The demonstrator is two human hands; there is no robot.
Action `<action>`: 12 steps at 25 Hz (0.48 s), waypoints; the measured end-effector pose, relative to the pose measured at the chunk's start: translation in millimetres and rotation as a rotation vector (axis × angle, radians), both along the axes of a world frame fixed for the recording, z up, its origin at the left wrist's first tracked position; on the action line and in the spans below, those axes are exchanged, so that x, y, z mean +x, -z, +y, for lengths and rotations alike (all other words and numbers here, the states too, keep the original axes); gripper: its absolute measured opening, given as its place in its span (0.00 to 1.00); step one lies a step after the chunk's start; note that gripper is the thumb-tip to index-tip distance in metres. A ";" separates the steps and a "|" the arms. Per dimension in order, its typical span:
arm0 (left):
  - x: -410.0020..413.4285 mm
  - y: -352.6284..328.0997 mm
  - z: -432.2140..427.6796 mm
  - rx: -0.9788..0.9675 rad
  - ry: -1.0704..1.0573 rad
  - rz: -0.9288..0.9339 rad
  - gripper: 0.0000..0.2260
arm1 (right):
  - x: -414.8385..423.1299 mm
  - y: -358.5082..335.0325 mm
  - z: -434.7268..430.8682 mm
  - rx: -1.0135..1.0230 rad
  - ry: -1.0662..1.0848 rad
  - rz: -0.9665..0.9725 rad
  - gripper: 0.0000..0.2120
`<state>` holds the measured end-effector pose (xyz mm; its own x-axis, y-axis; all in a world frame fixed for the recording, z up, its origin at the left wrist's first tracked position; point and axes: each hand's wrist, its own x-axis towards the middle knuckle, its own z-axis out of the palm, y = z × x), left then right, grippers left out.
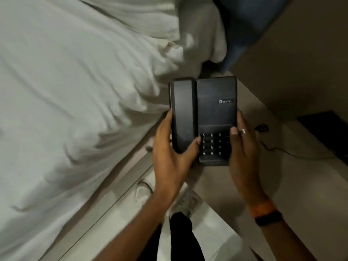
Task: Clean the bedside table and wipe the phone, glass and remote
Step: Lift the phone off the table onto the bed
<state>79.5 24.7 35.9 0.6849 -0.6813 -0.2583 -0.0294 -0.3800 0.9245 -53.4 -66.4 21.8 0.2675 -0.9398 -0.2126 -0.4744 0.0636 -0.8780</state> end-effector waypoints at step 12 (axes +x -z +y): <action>185.7 -117.2 74.4 -0.018 -0.484 -0.154 0.34 | 269.7 -108.0 -0.5 -0.173 -0.628 -0.125 0.20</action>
<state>265.2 99.2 153.1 0.9524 -0.2800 -0.1206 0.0095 -0.3681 0.9297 216.4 -66.8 129.9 0.7883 -0.6152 -0.0047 -0.2695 -0.3384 -0.9016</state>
